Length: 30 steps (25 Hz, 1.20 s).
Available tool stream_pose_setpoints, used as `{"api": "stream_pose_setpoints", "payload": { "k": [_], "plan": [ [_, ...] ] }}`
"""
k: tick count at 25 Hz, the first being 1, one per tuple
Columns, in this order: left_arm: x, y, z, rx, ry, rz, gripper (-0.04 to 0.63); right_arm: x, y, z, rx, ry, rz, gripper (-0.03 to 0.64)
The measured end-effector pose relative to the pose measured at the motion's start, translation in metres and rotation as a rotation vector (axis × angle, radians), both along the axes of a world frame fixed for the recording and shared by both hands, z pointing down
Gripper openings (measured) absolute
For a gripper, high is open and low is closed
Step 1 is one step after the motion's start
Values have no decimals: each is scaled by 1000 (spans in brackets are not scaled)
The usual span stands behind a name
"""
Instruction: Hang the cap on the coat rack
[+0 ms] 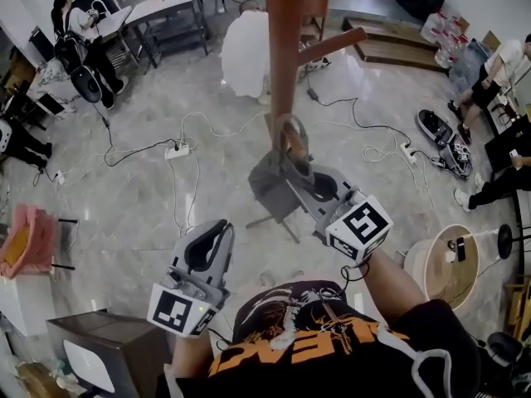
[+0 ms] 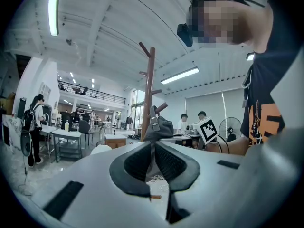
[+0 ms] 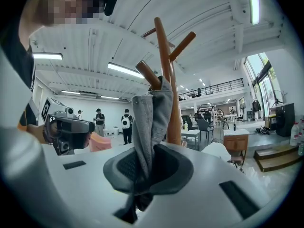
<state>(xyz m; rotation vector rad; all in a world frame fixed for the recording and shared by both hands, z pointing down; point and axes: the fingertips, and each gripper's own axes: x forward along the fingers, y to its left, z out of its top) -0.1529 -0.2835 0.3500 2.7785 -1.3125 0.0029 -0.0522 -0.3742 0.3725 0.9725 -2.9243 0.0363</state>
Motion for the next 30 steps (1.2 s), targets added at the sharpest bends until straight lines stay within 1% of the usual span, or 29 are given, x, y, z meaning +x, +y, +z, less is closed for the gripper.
{"api": "stream_pose_setpoints", "payload": {
  "k": [16, 30],
  "plan": [
    [-9, 1, 5, -15, -12, -24, 46, -5, -16, 22, -26, -2, 17, 38],
    [-14, 4, 1, -15, -12, -35, 46, -4, -18, 23, -4, 0, 40, 38]
  ]
}}
